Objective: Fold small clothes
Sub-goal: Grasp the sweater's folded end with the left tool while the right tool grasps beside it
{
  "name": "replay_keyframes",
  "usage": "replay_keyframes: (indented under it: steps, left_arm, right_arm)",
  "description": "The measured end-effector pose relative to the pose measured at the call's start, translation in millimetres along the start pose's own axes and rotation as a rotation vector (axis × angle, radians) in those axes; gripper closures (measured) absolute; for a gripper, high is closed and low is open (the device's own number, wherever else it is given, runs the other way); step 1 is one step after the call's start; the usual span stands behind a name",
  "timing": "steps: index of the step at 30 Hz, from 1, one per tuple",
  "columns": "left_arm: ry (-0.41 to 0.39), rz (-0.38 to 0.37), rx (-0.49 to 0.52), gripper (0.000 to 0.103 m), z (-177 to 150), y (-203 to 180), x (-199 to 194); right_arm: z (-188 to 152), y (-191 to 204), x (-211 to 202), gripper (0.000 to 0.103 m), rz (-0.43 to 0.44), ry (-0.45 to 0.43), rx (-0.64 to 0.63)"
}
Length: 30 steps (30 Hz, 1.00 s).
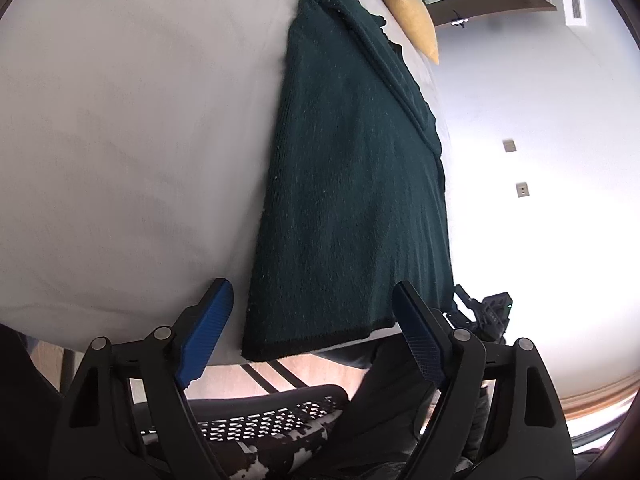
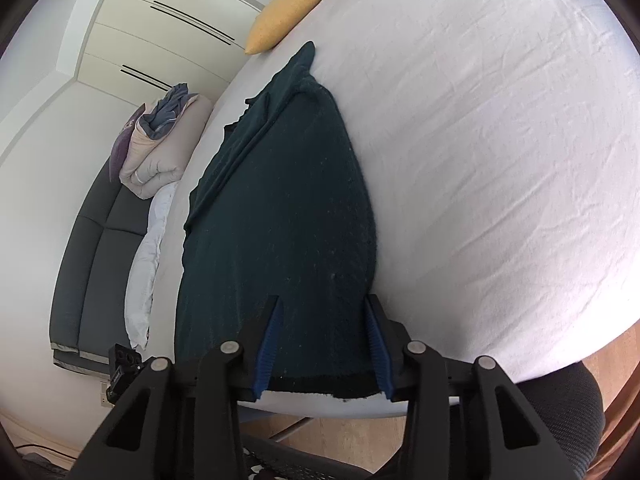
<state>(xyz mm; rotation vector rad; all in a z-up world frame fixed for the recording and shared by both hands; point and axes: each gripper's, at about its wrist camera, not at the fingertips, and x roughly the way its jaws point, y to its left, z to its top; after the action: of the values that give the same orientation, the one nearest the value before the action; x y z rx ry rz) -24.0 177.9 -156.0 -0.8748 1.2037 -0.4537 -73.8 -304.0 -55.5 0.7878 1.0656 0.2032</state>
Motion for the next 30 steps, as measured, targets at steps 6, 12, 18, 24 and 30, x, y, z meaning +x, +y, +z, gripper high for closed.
replay_keyframes:
  steps: [6,12,18,24,30]
  left_arm:
    - [0.022,-0.039,-0.059,0.032,0,7,0]
    - [0.035,-0.06,-0.082,0.053,0,13,2]
    - [0.014,-0.065,-0.106,0.073,-2,23,1]
    - [0.02,-0.044,-0.048,0.079,-6,12,8]
    - [0.032,-0.031,-0.037,0.079,-7,11,15]
  right_arm:
    - [-1,-2,1,0.064,0.02,0.006,0.014]
    - [-3,0,3,0.067,0.029,0.012,0.013]
    - [-4,-5,3,0.076,0.03,0.01,0.033]
    - [-5,-7,3,0.079,0.03,0.016,0.04]
    - [-7,-11,3,0.079,0.034,0.032,0.053]
